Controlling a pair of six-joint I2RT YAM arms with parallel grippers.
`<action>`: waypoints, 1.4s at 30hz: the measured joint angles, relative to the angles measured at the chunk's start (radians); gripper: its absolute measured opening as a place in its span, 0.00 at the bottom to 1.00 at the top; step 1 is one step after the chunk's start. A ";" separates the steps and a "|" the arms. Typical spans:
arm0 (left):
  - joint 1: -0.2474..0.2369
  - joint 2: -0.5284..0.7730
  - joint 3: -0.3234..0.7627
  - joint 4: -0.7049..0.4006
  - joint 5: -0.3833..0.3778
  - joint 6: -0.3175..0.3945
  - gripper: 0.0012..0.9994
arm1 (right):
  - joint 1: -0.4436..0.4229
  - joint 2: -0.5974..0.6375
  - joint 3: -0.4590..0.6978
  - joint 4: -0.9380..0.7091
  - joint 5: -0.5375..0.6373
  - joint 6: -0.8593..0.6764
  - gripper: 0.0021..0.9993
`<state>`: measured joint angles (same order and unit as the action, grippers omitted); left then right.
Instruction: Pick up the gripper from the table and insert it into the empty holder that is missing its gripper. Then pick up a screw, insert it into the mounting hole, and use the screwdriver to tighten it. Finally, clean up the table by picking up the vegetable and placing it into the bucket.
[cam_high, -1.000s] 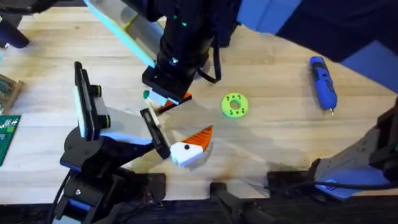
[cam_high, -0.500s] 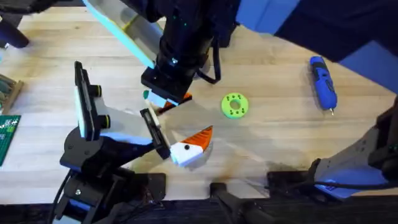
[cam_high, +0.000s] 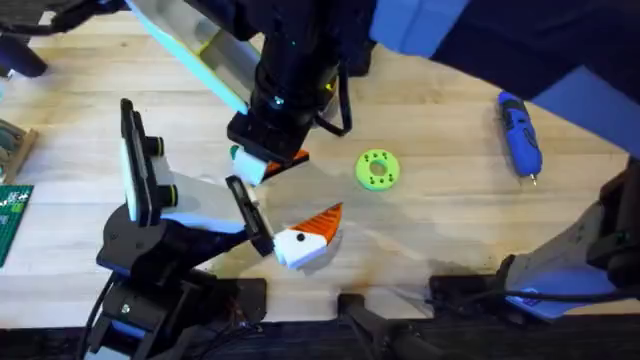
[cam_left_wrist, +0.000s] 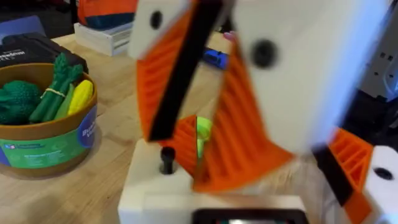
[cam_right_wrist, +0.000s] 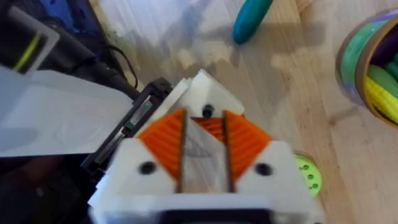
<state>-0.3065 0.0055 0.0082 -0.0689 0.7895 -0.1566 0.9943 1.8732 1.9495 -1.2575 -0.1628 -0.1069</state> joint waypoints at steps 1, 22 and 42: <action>0.000 0.000 0.000 0.000 0.000 0.000 0.99 | 0.000 0.000 0.000 0.000 -0.001 -0.002 0.46; 0.000 0.000 0.000 -0.001 0.001 0.000 0.99 | -0.178 -0.157 0.000 -0.081 -0.004 -0.001 0.99; 0.000 0.000 0.000 0.000 0.001 0.000 0.99 | -0.562 -0.765 -0.699 0.090 -0.437 -0.066 0.99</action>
<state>-0.3065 0.0054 0.0082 -0.0692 0.7902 -0.1566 0.4327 1.1087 1.2504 -1.1678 -0.6002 -0.1728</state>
